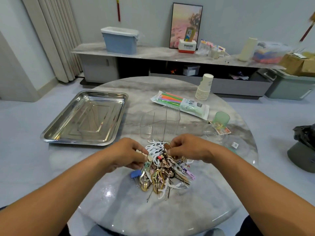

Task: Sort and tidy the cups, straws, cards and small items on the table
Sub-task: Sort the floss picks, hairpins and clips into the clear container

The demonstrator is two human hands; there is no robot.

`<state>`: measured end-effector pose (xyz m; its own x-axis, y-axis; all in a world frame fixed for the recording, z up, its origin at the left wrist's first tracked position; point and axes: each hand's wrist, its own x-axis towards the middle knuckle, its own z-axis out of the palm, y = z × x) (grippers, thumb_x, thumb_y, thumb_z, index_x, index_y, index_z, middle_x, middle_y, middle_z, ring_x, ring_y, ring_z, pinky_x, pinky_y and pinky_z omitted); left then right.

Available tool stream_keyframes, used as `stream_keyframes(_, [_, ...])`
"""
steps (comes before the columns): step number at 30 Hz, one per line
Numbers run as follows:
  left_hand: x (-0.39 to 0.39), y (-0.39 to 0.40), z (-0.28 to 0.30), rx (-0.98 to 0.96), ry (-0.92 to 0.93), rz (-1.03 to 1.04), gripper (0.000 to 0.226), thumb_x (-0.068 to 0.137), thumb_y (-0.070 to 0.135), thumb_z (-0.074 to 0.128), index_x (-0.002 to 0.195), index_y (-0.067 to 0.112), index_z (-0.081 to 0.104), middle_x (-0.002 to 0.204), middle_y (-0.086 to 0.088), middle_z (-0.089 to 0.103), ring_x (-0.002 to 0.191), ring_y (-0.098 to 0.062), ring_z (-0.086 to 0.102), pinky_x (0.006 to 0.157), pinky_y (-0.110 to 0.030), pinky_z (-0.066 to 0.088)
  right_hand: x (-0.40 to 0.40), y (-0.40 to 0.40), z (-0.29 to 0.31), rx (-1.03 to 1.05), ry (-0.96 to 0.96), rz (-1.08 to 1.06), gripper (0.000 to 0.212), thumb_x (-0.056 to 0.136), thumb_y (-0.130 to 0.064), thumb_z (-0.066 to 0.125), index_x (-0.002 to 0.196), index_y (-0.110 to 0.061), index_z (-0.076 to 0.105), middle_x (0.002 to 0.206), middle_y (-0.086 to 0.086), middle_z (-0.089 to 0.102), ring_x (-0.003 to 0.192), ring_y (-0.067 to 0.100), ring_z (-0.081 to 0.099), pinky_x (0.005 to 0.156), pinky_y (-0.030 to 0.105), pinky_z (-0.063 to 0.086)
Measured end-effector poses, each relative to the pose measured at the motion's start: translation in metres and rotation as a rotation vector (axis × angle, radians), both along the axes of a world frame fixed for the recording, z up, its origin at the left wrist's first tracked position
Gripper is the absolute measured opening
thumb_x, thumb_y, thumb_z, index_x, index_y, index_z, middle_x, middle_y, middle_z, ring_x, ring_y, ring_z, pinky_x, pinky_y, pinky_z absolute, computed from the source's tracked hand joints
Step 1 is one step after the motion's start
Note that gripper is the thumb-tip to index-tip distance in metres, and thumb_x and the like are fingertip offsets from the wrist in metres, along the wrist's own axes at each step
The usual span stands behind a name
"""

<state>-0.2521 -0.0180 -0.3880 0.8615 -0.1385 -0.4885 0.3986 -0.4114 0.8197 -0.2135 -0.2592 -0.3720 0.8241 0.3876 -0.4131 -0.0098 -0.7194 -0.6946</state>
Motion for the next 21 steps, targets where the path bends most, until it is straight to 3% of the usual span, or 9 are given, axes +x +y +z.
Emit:
stream_keyframes(2, [0.007,0.003,0.004,-0.107,0.003,0.035,0.022,0.086,0.001,0.076,0.107,0.006,0.073,0.087,-0.018,0.077,0.074,-0.02,0.073,0.067,-0.026,0.062,0.005,0.002,0.004,0.149,0.013,-0.084,0.015,0.09,-0.024,0.077,0.093,-0.01,0.073,0.079,-0.003,0.071,0.071,0.007,0.063,0.065,0.022,0.048])
stream_keyframes(7, [0.02,-0.012,0.005,-0.427,-0.065,0.173,0.021,0.097,-0.001,0.06,0.115,0.005,0.07,0.098,-0.017,0.077,0.086,-0.022,0.075,0.072,-0.025,0.061,0.012,0.018,0.006,0.549,0.139,-0.27,0.016,0.085,-0.013,0.08,0.099,-0.009,0.071,0.08,0.004,0.073,0.067,0.01,0.066,0.055,0.02,0.048])
stream_keyframes(15, [0.049,-0.031,0.011,-0.615,-0.221,0.32,0.014,0.096,0.0,0.062,0.109,0.005,0.059,0.084,-0.013,0.074,0.076,-0.018,0.073,0.07,-0.025,0.061,0.035,0.04,0.023,0.823,0.057,-0.428,0.016,0.086,-0.002,0.077,0.099,-0.005,0.07,0.076,0.007,0.072,0.062,0.012,0.067,0.059,0.021,0.055])
stream_keyframes(18, [0.064,-0.034,0.012,-0.544,-0.299,0.315,0.015,0.097,0.011,0.066,0.111,0.012,0.063,0.099,-0.009,0.075,0.079,-0.015,0.071,0.066,-0.024,0.057,0.045,0.047,0.029,0.777,-0.133,-0.454,0.019,0.085,-0.002,0.078,0.101,0.0,0.069,0.078,0.01,0.071,0.062,0.011,0.066,0.061,0.023,0.057])
stream_keyframes(21, [0.077,-0.037,0.005,-0.204,-0.418,0.255,0.032,0.098,0.022,0.066,0.13,0.025,0.06,0.125,0.004,0.066,0.096,-0.017,0.068,0.076,-0.03,0.055,0.059,0.054,0.026,0.521,-0.505,-0.503,0.012,0.086,-0.013,0.08,0.091,-0.013,0.069,0.079,-0.001,0.07,0.065,0.006,0.063,0.065,0.031,0.055])
